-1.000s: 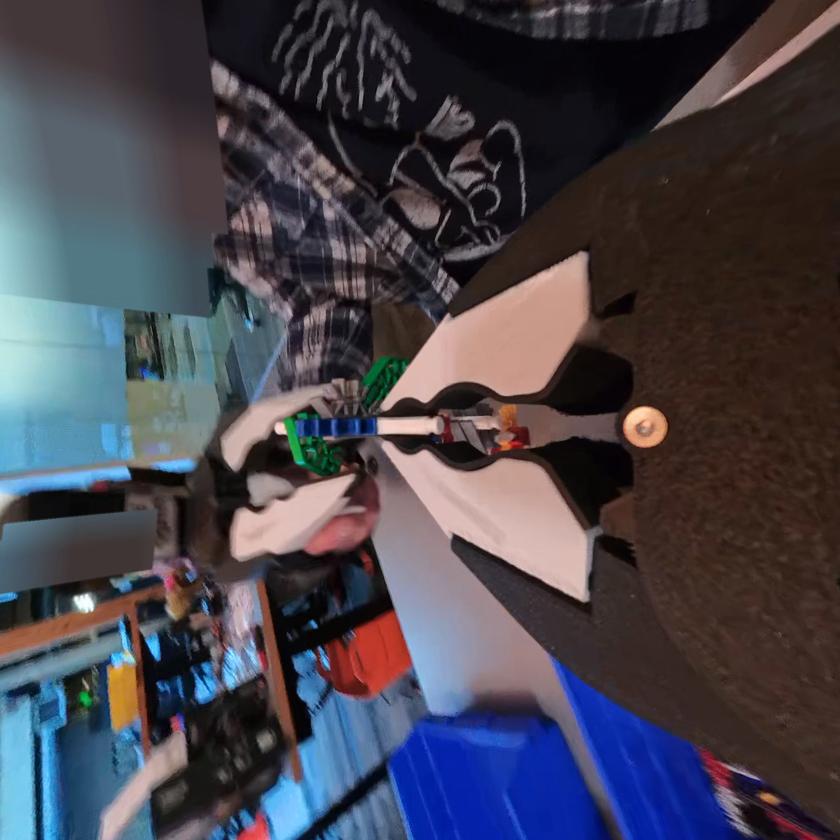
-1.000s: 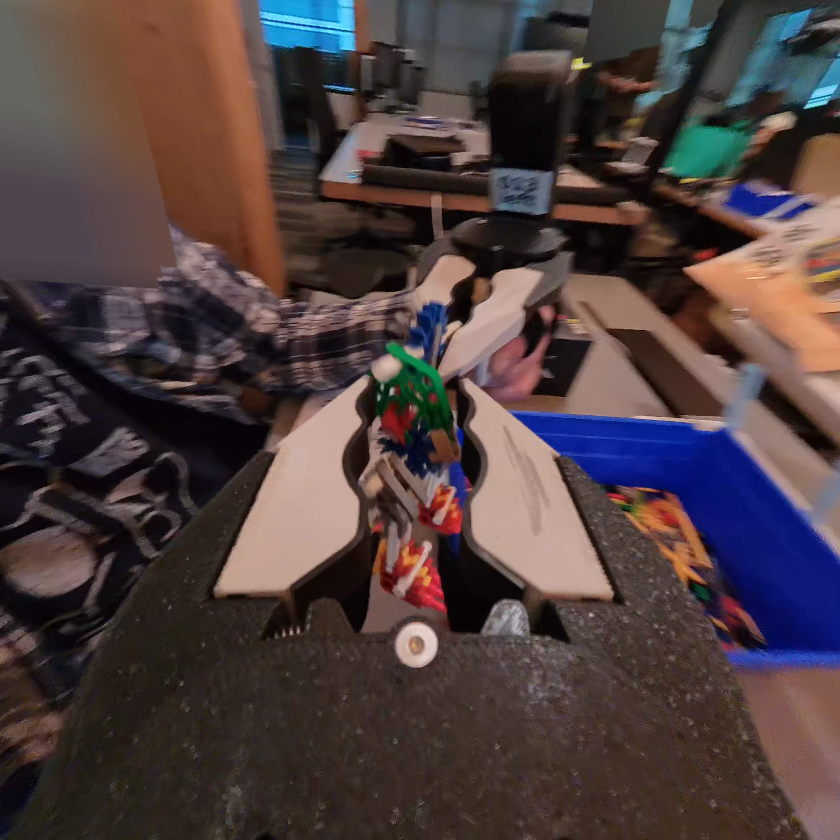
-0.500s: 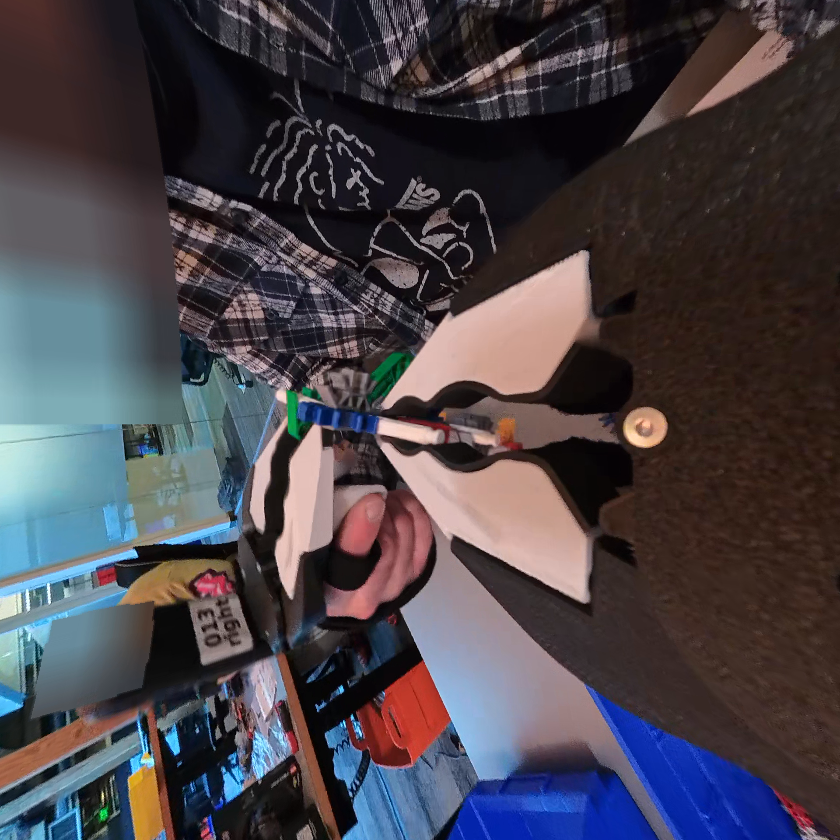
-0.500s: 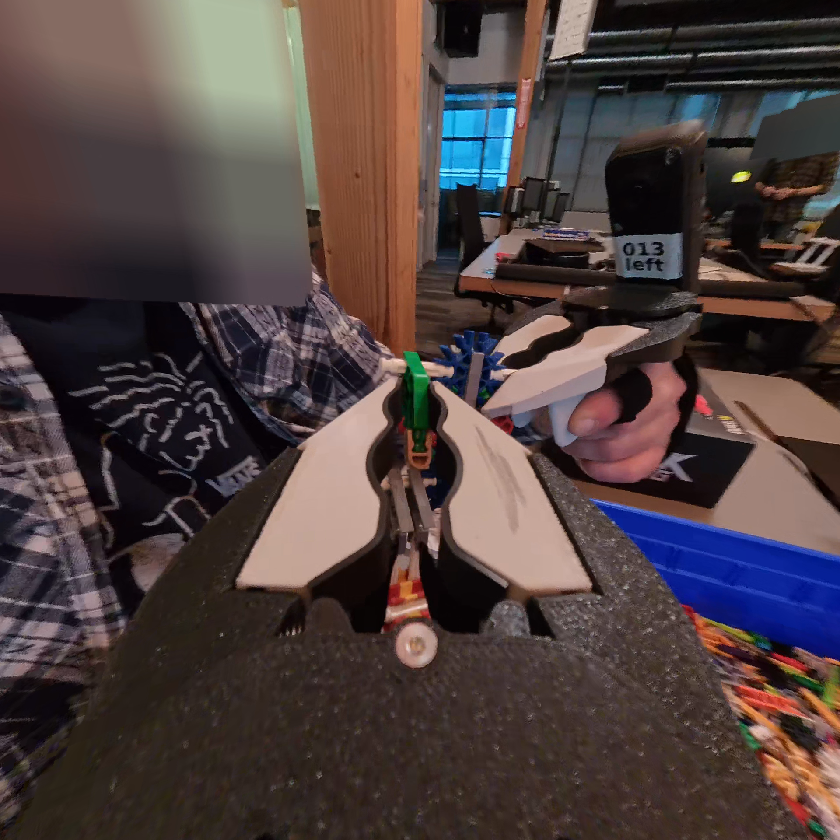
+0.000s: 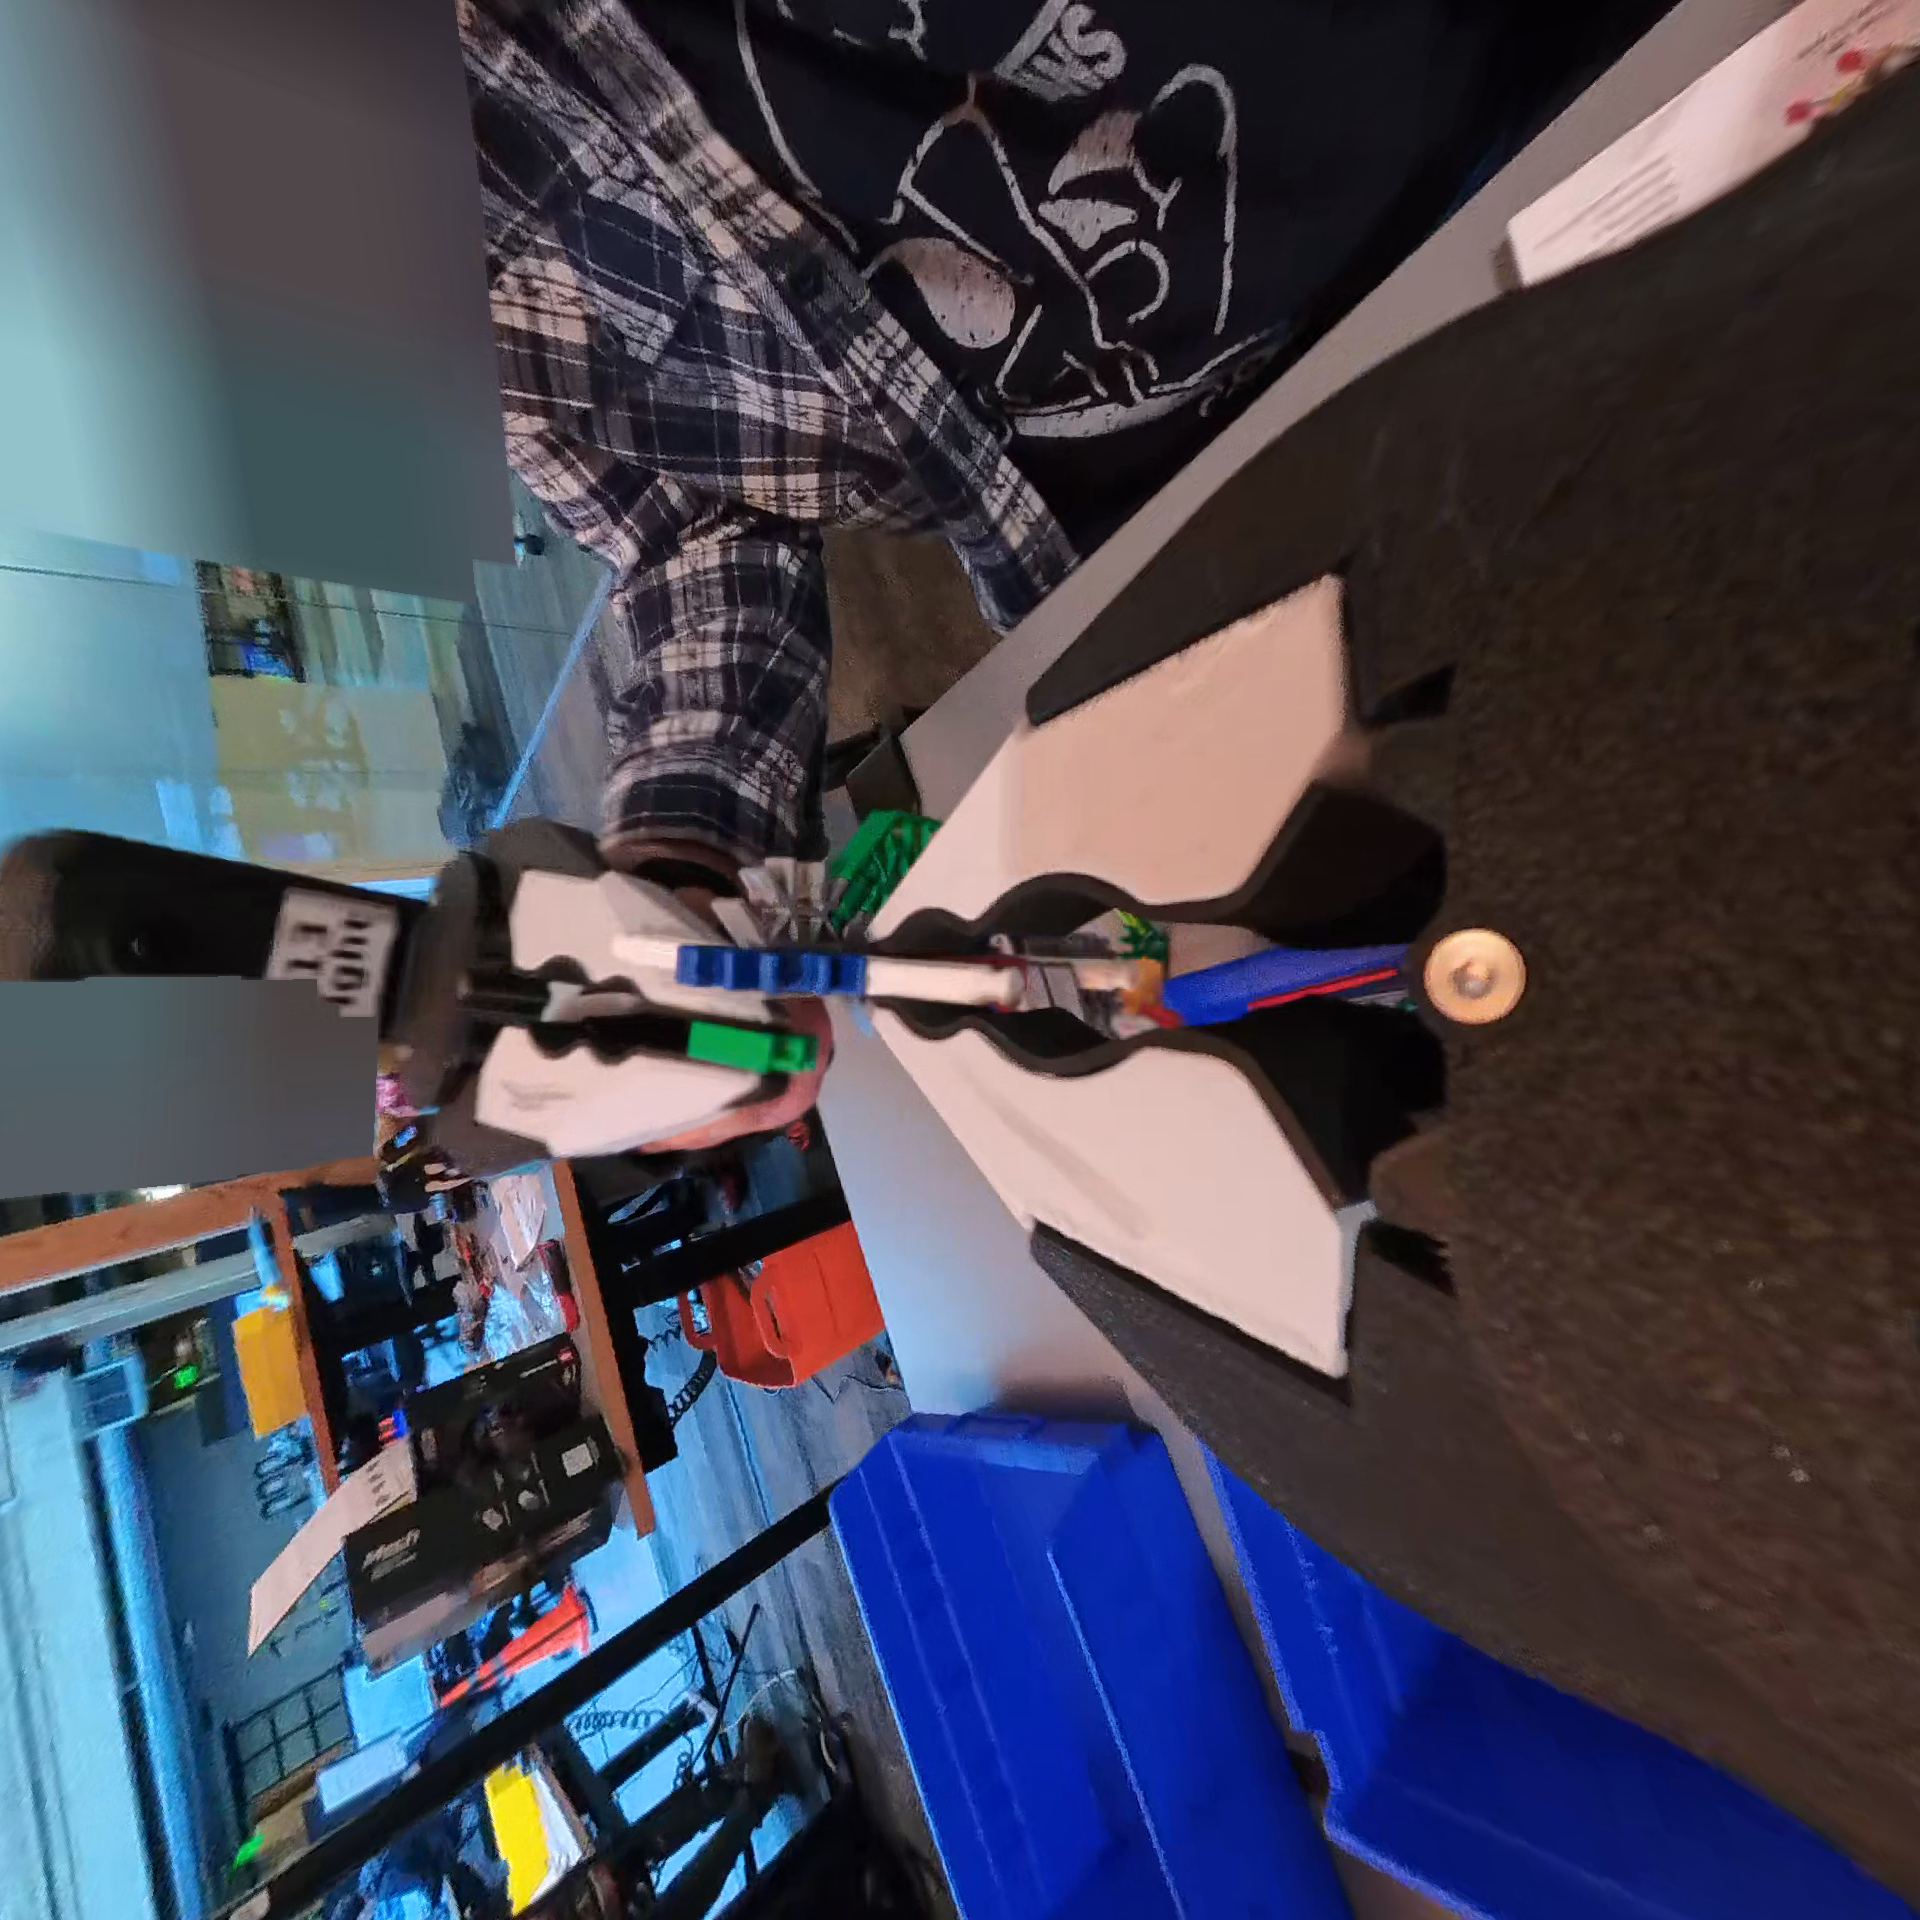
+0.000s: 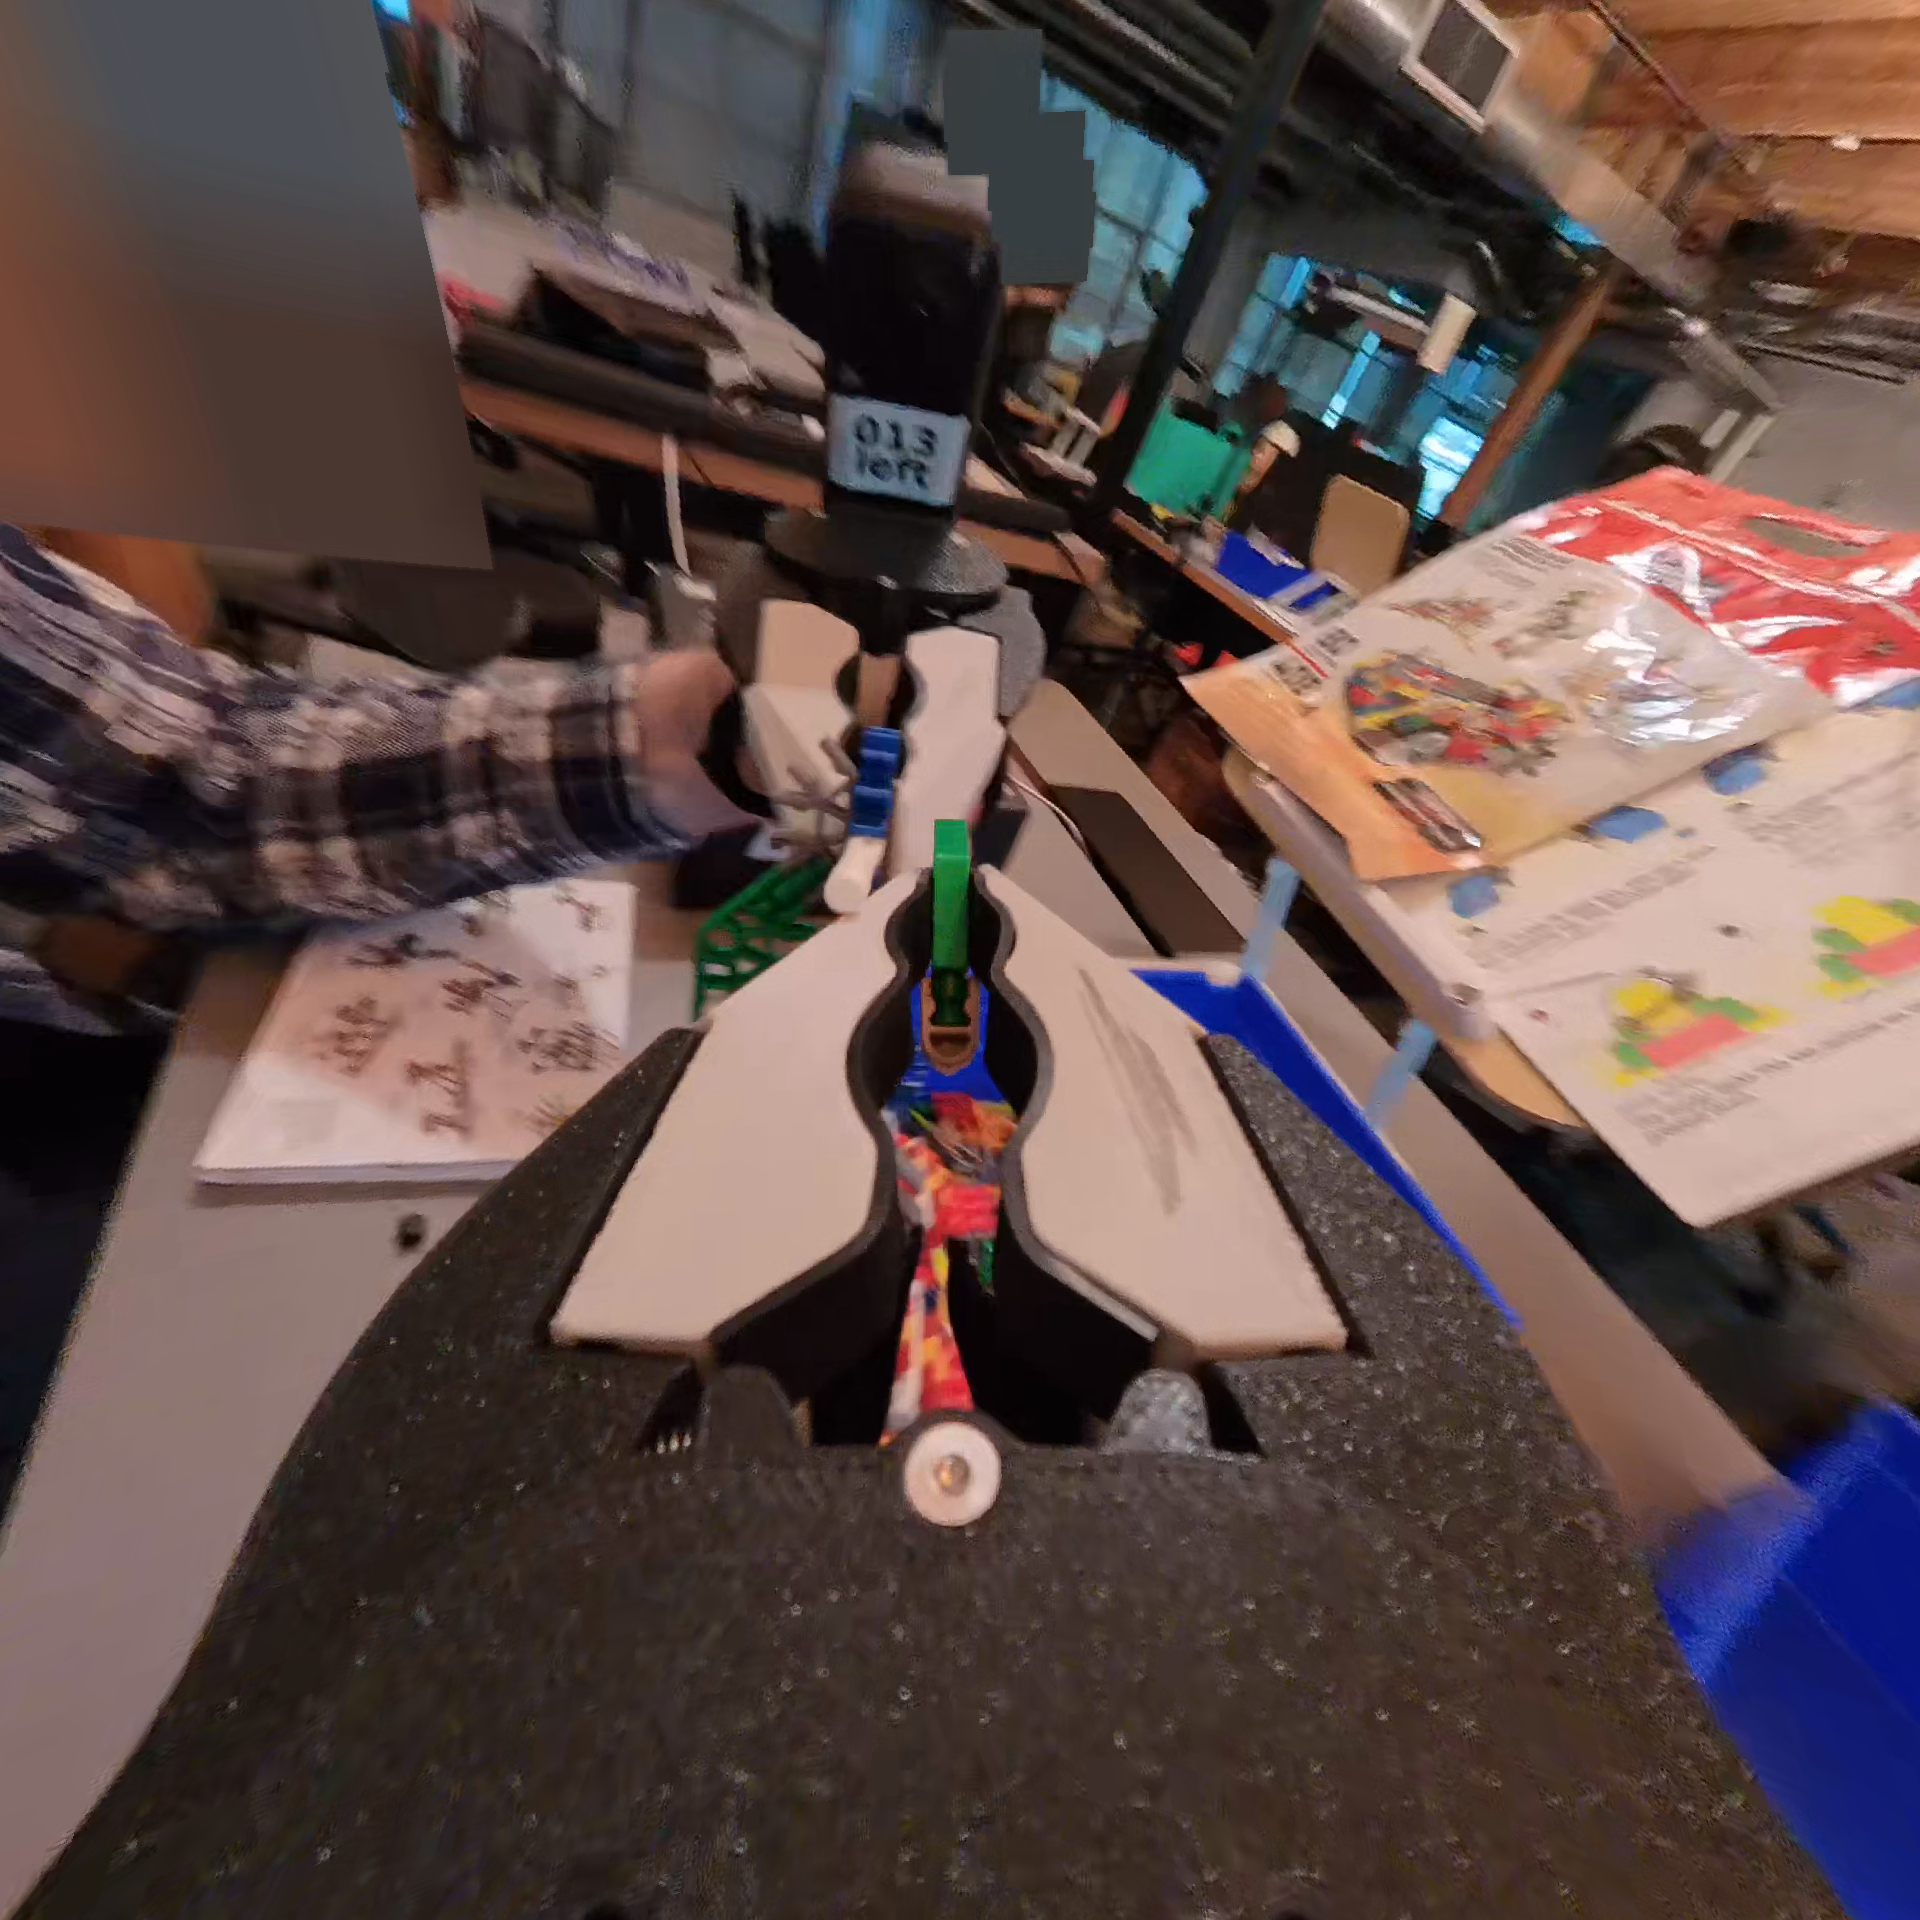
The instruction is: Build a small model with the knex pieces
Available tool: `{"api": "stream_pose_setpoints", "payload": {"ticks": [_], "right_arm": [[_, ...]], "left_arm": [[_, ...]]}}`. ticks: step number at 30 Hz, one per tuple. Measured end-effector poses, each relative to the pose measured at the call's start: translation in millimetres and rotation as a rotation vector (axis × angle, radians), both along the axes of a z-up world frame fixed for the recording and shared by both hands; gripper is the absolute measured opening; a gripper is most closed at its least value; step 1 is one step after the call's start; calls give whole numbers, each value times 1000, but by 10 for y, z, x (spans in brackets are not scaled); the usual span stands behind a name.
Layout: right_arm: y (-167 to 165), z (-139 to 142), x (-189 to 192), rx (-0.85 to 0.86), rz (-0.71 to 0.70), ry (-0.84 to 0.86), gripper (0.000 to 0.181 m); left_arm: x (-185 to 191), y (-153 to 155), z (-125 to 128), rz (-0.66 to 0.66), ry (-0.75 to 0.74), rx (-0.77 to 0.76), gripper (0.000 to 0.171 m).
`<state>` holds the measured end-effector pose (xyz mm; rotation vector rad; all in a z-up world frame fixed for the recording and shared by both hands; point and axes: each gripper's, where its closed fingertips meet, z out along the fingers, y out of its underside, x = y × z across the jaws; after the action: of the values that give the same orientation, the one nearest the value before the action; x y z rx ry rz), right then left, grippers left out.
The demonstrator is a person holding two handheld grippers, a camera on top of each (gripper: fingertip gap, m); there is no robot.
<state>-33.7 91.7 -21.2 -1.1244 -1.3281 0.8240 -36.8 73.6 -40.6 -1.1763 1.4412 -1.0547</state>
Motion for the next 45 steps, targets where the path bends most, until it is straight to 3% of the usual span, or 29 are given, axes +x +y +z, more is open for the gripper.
{"api": "stream_pose_setpoints", "payload": {"ticks": [3, 10, 13, 16, 18, 23, 29, 32, 34, 39, 45], "right_arm": [[139, 27, 14, 42, -90, -32, 4], [625, 114, 36, -118, -202, 92, 5], [820, -166, -118, -215, -219, -4, 6], [989, -589, -254, -304, -261, -153, 32], [1011, -708, -295, -332, -255, -187, 33], [826, -373, -249, -324, -140, -54, 26], [289, -21, -335, -293, 102, 25, 42], [255, -82, -417, -233, 87, -24, 41], [227, 4, -424, -208, 97, 32, 7], [261, 41, -396, -244, 72, 64, 4], [235, 221, -245, -432, 170, 254, 4]], "left_arm": [[-76, 102, 44, 62, -4, 10, 2], [-487, 303, 277, 187, -76, 4, 3], [-605, 337, 315, 209, -83, -18, 3], [-688, 391, 349, 238, -99, -38, 4], [-718, 404, 352, 240, -105, -48, 3], [-708, 453, 365, 250, -130, -68, 2], [-534, 381, 341, 183, -142, -100, 3], [-441, 355, 334, 165, -145, -119, 3], [-390, 335, 326, 151, -146, -128, 3], [-352, 403, 366, 159, -208, -169, 5], [-382, 364, 450, 119, -275, -168, 25]]}}
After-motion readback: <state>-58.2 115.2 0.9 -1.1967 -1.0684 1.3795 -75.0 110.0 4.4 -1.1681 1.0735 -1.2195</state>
